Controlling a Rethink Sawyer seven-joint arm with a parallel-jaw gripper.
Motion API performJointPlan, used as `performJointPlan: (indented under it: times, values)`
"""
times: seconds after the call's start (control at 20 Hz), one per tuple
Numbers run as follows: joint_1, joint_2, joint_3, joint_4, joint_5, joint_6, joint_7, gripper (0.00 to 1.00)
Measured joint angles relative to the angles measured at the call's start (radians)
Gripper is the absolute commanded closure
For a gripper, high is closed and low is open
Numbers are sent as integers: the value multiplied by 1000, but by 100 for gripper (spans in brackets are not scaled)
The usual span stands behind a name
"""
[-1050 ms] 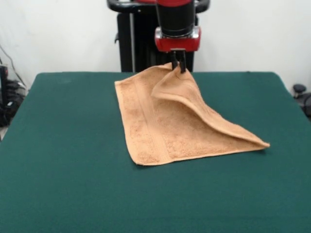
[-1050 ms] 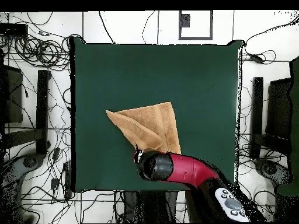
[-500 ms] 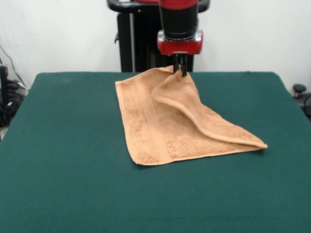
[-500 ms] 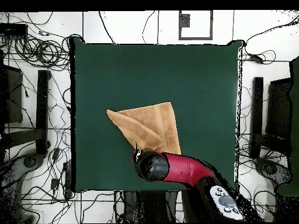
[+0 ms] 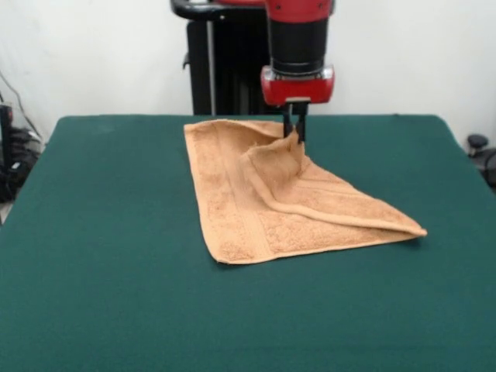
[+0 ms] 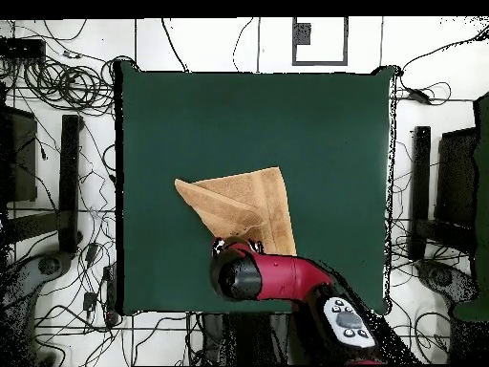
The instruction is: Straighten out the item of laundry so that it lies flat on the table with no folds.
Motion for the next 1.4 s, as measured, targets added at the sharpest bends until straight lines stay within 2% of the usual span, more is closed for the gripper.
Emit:
performJointPlan:
  times: [0.25, 0.65, 1.4]
  values:
    - [-8, 45, 1, -25, -20, -22, 0, 100]
    - [-68, 100, 13, -55, -75, -22, 0, 100]
    - [-88, 105, 21, -58, -87, -22, 0, 100]
